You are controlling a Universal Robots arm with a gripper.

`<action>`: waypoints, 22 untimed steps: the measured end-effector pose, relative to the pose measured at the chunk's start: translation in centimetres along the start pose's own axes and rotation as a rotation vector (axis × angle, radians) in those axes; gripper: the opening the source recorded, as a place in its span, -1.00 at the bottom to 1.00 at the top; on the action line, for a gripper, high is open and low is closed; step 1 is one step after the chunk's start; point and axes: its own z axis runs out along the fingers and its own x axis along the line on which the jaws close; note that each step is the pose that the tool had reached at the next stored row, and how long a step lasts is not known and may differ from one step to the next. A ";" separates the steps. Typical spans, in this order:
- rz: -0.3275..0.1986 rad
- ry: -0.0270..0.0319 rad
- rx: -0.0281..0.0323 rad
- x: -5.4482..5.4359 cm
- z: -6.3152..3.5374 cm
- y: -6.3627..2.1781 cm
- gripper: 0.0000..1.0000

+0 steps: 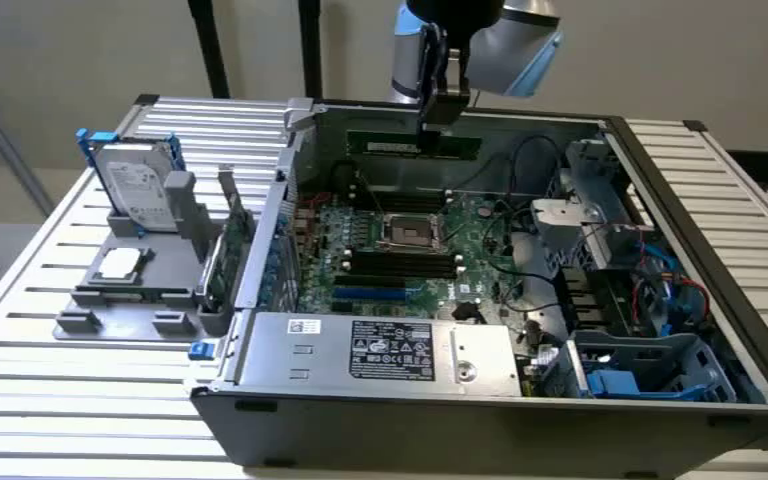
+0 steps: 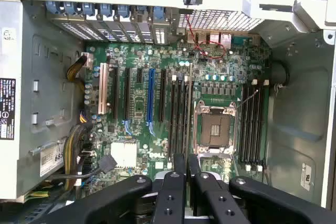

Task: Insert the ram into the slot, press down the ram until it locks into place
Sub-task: 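Insert the ram into the slot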

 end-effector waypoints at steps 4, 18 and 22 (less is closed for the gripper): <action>0.000 0.0000 0.0000 0.0 0.00 0.00 -0.73; -0.007 0.0007 0.0003 0.0 1.72 -0.08 -0.73; -0.010 0.0008 0.0003 0.0 2.44 -0.11 -0.73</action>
